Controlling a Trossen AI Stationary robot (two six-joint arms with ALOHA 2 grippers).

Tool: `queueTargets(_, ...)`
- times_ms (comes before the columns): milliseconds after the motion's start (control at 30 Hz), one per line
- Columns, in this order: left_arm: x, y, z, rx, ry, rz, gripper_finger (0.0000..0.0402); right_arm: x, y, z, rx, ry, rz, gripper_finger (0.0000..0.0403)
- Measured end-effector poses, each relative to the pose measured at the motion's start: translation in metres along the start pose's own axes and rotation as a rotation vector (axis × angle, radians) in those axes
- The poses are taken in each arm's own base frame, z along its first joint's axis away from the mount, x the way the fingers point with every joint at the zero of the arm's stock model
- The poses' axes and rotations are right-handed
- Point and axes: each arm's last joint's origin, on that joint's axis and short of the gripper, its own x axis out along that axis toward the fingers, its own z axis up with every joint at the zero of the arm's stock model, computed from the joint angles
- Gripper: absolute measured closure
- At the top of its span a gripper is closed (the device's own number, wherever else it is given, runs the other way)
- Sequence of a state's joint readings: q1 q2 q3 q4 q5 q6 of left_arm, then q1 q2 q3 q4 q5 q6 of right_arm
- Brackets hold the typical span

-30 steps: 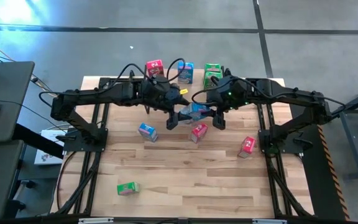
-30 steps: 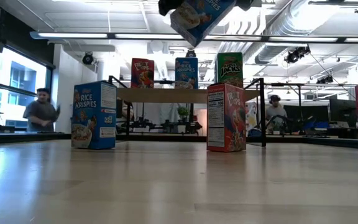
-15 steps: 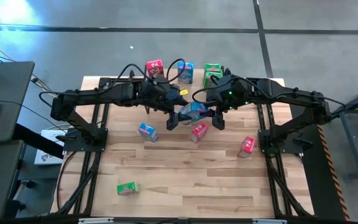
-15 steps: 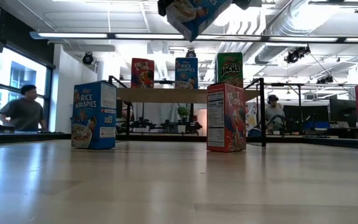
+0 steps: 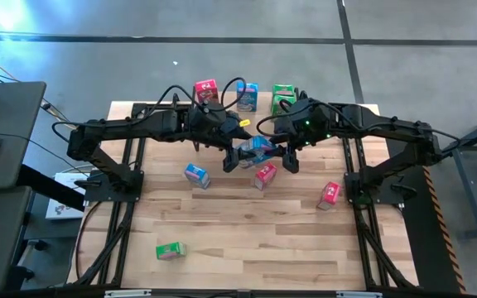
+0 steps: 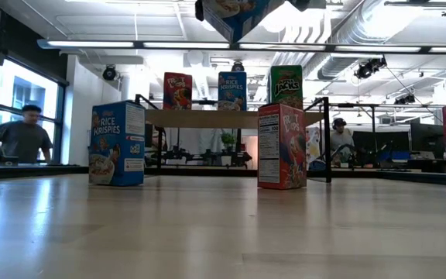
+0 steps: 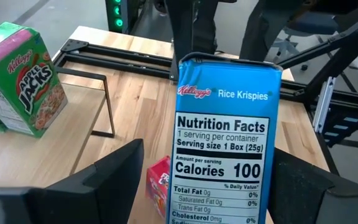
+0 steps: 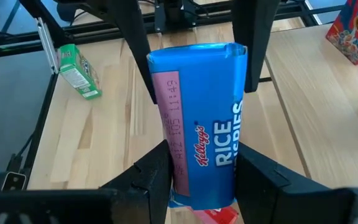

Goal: Stack cereal on shelf
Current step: Put the right blue cereal box on the shelf aligned with the other blue cereal box

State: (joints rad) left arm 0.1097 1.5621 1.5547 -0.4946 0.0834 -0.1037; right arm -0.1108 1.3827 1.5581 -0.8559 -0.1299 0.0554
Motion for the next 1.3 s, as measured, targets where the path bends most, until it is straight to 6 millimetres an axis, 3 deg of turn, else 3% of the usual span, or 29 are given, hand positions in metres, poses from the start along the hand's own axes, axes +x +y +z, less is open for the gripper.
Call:
queueTargets(433,-0.0001,-0.0005,0.0000,0.000,0.002,-0.021,0.0195,0.0000,-0.0003,-0.0029,0.020,0.029,-0.008,0.0263)
queueTargets(800,-0.0003,-0.0015,-0.0001,0.004,0.003,-0.024,0.0224,0.0000,-0.0004,-0.0029,0.020,0.029,-0.010,0.0262)
queueTargets(1300,-0.0032,-0.0009,0.0008,0.003,-0.006,0.005,0.0230,-0.0091,0.0006,-0.0028,0.043,0.005,-0.014,0.0188)
